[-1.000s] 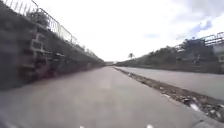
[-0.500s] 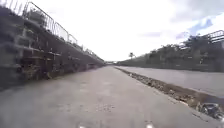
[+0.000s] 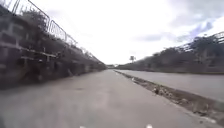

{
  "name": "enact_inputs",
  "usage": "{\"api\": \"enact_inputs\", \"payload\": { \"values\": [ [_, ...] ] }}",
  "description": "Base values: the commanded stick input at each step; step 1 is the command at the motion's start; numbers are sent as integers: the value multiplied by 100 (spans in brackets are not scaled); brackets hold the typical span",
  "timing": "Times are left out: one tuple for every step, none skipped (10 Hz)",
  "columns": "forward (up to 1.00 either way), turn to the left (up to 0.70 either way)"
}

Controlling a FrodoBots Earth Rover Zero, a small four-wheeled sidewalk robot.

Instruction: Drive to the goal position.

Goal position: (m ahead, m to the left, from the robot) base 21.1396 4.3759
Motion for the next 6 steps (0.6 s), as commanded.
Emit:
{"api": "enact_inputs", "payload": {
  "values": [
    [100,0],
    [100,0],
    [100,0],
    [100,0],
    [100,0],
    [100,0]
  ]
}}
